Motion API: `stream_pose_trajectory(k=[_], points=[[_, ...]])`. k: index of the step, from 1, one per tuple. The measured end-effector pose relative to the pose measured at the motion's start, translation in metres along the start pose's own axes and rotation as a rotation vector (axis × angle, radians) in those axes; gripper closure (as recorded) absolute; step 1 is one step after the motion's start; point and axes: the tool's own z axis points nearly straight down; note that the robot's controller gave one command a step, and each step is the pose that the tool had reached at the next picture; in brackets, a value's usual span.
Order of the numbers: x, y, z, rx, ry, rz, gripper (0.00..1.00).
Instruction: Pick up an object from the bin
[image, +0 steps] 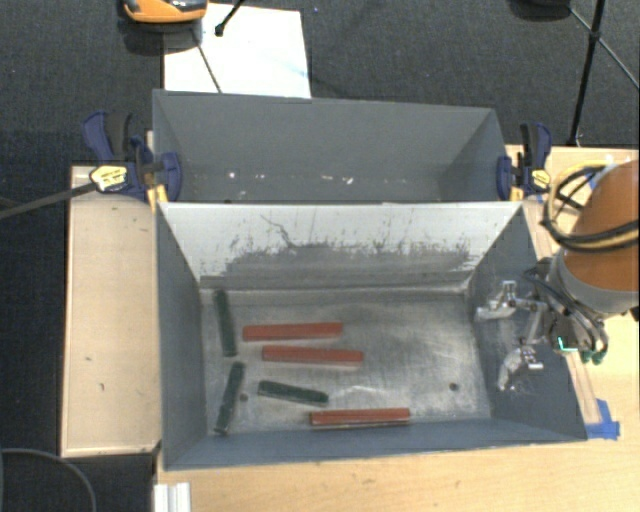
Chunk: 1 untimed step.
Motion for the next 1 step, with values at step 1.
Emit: stream_pose_trajectory(k=[1], points=[[-0.0018, 0.0005, -0.0039, 0.001, -0.008, -0.005, 0.00]])
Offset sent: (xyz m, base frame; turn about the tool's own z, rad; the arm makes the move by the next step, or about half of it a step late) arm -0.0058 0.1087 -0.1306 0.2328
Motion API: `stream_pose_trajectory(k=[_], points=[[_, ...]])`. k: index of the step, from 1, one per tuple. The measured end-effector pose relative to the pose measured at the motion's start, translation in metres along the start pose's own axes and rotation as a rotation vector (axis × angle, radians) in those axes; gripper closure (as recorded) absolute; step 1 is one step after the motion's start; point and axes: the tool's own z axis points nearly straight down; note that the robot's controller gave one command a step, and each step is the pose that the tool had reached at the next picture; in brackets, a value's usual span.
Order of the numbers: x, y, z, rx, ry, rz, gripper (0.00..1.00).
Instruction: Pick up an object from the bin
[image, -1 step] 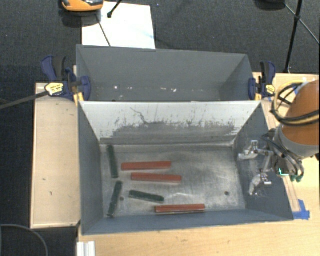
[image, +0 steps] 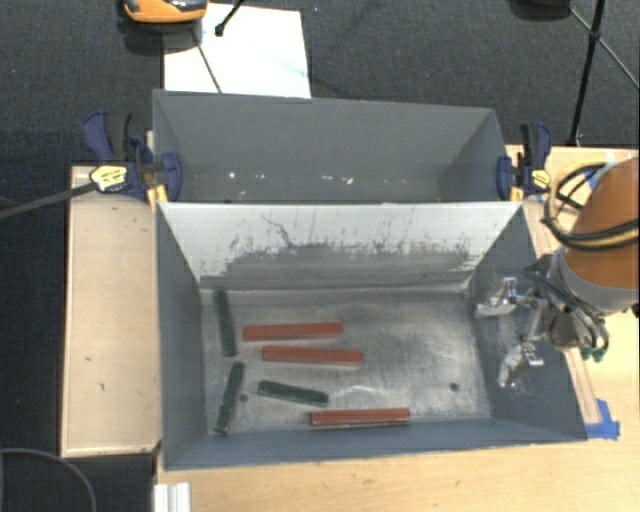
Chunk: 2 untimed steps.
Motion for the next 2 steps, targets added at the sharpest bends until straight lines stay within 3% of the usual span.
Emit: stream_pose_trajectory(k=[1, 2], points=[[0.002, 0.041, 0.050, 0.000, -0.004, 0.095, 0.00], [-0.004, 0.125, 0.053, -0.001, -0.001, -0.162, 0.00]])
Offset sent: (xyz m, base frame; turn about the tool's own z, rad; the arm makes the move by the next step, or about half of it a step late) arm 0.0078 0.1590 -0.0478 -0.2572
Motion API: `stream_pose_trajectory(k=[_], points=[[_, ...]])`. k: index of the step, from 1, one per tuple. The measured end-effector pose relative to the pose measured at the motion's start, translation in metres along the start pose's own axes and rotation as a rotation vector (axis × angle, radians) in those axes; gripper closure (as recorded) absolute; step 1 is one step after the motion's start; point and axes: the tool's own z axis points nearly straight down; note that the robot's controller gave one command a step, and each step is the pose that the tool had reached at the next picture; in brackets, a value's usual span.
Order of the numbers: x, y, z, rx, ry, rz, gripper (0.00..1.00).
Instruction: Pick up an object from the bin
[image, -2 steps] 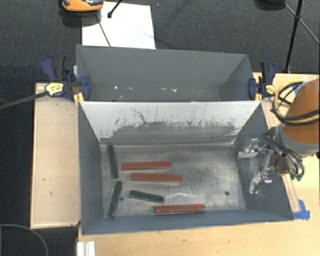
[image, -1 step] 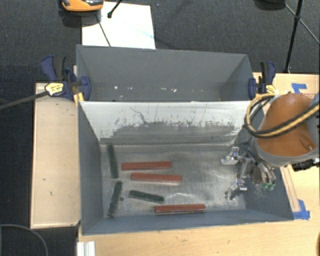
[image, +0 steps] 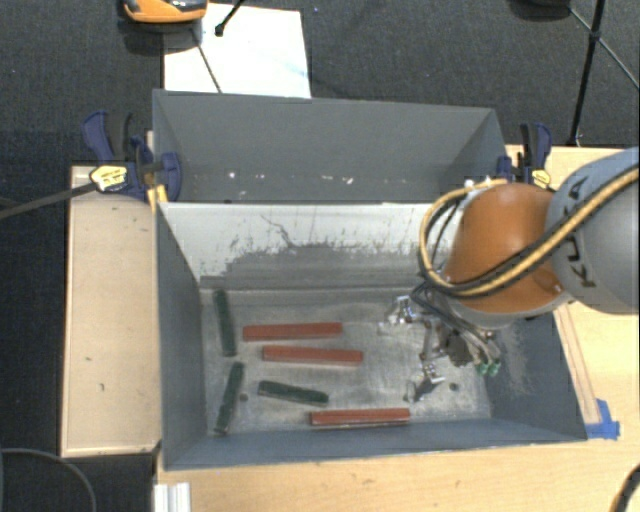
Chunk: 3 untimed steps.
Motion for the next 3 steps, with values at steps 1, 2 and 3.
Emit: stream_pose_trajectory(k=[1, 2, 3], points=[[-0.048, -0.011, 0.015, -0.001, -0.001, 0.071, 0.00], [-0.062, 0.021, 0.052, 0.003, -0.003, 0.085, 0.00], [-0.073, 0.076, 0.076, 0.000, -0.010, -0.032, 1.00]])
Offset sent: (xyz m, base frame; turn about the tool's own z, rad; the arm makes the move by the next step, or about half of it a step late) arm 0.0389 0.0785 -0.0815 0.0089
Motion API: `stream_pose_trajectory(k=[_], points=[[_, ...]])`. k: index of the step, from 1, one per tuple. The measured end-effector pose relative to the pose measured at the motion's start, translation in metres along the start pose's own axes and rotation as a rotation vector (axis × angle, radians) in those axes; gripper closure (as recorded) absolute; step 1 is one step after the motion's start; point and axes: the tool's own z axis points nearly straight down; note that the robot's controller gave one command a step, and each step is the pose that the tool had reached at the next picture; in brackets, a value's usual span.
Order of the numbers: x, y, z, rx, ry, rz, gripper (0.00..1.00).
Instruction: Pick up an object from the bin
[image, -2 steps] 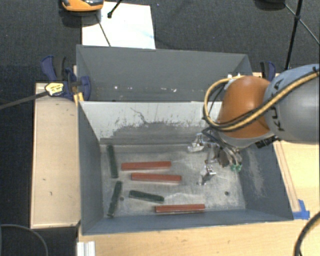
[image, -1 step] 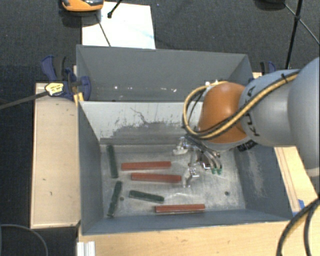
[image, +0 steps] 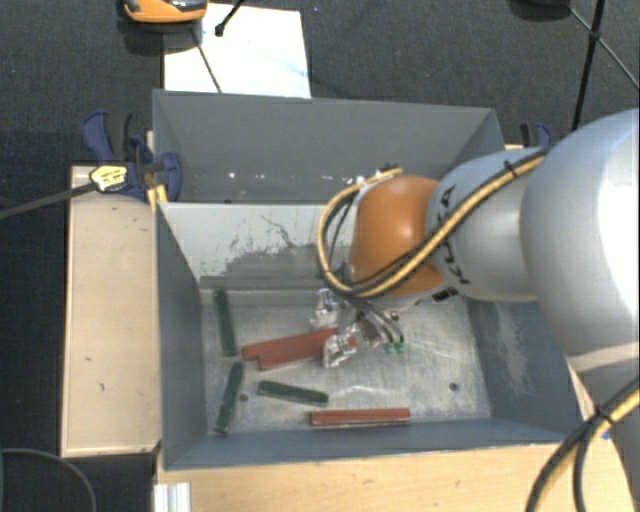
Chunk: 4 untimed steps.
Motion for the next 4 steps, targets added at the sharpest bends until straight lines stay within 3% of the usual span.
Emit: stream_pose_trajectory(k=[3, 4], points=[[0.000, 0.000, -0.004, 0.000, 0.005, -0.003, 1.00], [0.003, 0.000, -0.011, 0.000, 0.015, -0.003, 1.00]])
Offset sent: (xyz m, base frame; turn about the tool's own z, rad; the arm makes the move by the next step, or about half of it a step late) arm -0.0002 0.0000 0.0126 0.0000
